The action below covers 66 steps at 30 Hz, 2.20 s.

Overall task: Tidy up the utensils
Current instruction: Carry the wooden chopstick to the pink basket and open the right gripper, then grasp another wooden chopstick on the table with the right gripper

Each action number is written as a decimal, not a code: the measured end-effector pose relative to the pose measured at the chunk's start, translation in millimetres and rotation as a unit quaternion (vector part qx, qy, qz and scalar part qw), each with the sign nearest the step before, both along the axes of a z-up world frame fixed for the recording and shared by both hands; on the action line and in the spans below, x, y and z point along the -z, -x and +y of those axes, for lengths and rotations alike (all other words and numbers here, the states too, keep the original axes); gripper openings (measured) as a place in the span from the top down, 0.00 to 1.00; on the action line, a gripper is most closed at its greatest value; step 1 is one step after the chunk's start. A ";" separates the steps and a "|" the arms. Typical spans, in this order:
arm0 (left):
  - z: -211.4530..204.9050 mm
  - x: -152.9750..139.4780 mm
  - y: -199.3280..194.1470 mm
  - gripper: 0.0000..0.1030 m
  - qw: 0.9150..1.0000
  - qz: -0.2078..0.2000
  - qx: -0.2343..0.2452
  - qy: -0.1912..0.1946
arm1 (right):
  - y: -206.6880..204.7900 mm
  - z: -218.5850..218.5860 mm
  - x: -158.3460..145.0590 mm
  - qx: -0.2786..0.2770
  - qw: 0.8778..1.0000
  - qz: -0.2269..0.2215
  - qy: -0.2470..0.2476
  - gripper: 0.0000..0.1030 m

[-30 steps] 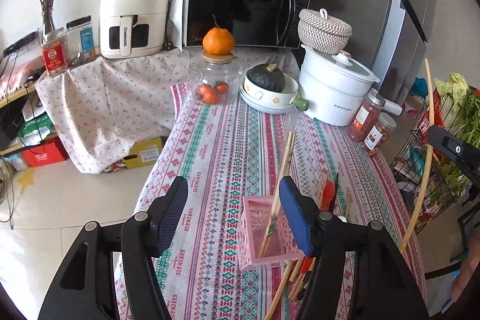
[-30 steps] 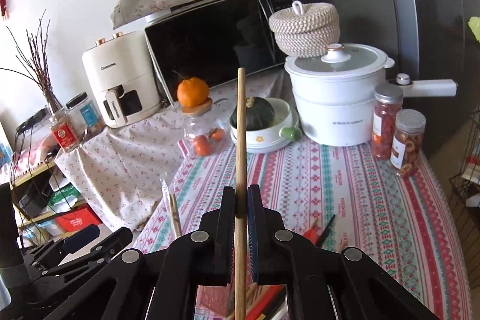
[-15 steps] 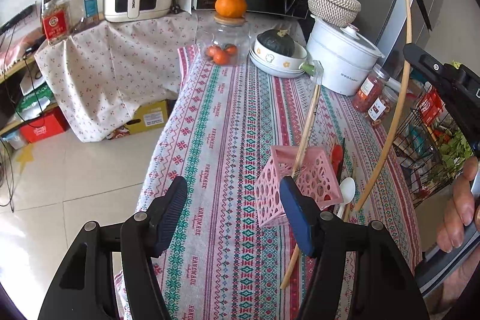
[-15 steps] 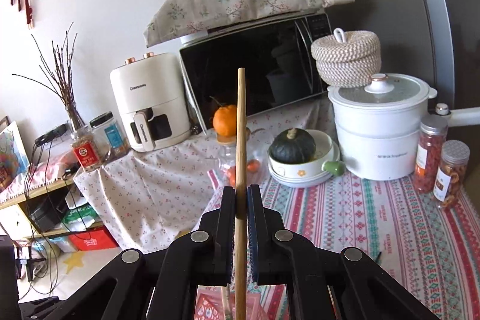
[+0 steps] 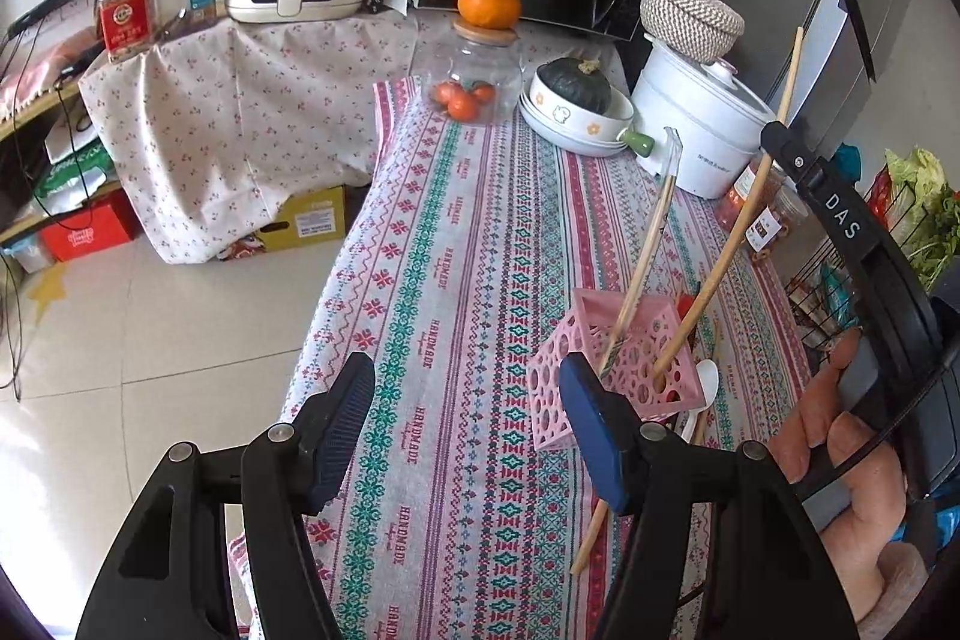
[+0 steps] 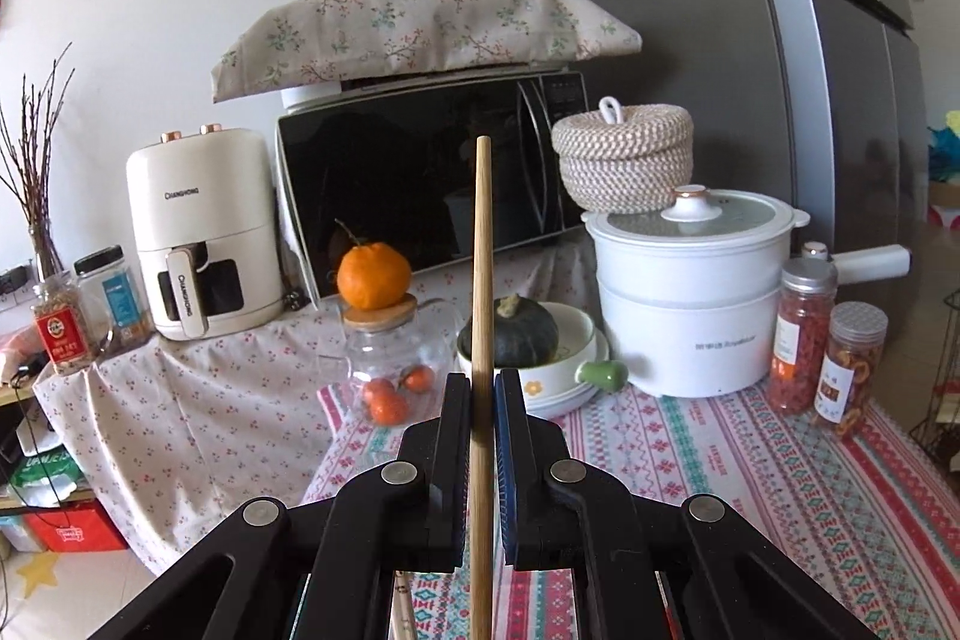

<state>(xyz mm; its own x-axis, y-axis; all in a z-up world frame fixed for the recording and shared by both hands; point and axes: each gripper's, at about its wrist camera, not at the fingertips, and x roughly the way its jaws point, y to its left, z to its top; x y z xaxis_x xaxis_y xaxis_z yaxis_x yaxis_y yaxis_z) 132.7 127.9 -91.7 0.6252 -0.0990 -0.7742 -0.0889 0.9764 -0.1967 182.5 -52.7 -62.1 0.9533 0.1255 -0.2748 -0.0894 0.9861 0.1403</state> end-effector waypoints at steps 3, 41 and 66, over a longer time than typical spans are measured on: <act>0.0 1.9 -2.0 0.35 1.000 0.003 0.005 -0.003 | -2.5 2.6 9.9 -0.014 1.000 0.026 0.000 0.93; -115.1 -2.6 11.5 0.35 0.985 0.029 0.169 -0.008 | -24.7 -173.9 109.3 -0.012 0.887 0.454 -0.081 0.43; -147.5 -3.6 22.7 0.36 0.968 0.026 0.247 -0.030 | -65.8 -170.8 147.4 0.007 0.877 0.480 0.000 0.96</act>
